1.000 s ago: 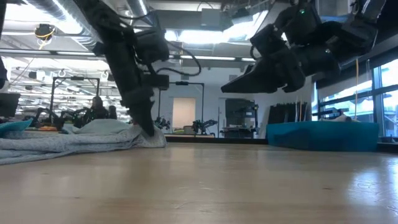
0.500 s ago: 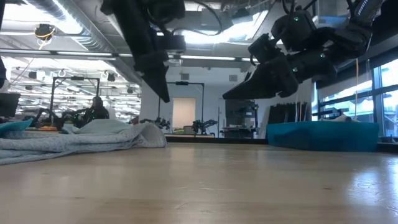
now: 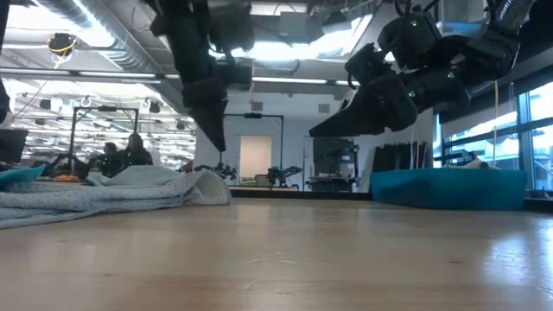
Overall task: Fold microfiber towels
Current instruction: Fold the grey microfiber cloth
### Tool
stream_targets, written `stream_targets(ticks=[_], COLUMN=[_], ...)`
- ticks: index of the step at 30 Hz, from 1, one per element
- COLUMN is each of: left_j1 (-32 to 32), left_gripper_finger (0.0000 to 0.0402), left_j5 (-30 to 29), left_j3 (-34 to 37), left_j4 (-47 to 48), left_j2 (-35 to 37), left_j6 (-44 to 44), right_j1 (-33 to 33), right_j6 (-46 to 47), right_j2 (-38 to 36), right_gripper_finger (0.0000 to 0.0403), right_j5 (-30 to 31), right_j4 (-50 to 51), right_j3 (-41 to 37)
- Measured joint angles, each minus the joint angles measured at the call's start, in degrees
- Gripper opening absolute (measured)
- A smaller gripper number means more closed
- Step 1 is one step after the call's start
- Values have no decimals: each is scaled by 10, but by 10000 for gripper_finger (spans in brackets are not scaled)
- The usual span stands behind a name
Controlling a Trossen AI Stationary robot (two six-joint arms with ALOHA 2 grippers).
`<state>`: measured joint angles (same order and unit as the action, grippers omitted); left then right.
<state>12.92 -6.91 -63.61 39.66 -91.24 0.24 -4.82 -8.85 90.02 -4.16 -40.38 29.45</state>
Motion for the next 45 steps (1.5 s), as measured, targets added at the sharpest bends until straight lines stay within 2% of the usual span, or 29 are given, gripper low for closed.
stream_targets(ticks=[2, 4, 11, 16, 19, 21, 24, 26, 31, 36, 41, 45], left_j1=[27, 42, 51, 38, 25, 14, -5, -20, -65, -114, -158, -185], left_gripper_finger=[230, 232, 233, 214, 175, 130, 38, 13, 2, 1, 0, 0], left_j5=[57, 82, 78, 6, -18, -18, -18, -21, -37, -66, -76, -89], left_j3=[5, 12, 26, 21, 16, 16, 16, 10, -34, -125, -195, -216], left_j4=[1, 0, -25, -18, -16, -12, -1, -6, 1, 36, 64, 97], left_j2=[0, -6, -68, -91, -86, -79, -74, -72, -69, -69, -68, -68], left_j6=[3, 6, 33, 19, 14, 6, 4, 0, -2, 5, 8, -2], right_j1=[0, 0, 0, 0, 0, 0, 0, -2, -11, -12, -1, 14], right_j6=[8, 11, 7, -4, -4, -5, -7, -8, -5, -6, -32, -61], right_j2=[0, 0, 0, 0, 0, 0, 0, 0, 0, 0, -1, -27], right_gripper_finger=[140, 140, 140, 140, 140, 140, 140, 140, 140, 140, 140, 140], right_j5=[0, 0, -1, 0, 0, 0, 0, 0, 0, -1, -46, -15], right_j4=[0, 1, 23, 34, 39, 38, 38, 37, 39, 40, 26, 36], right_j3=[0, 0, 0, 0, 0, 0, 0, 0, 0, 0, 0, 0])
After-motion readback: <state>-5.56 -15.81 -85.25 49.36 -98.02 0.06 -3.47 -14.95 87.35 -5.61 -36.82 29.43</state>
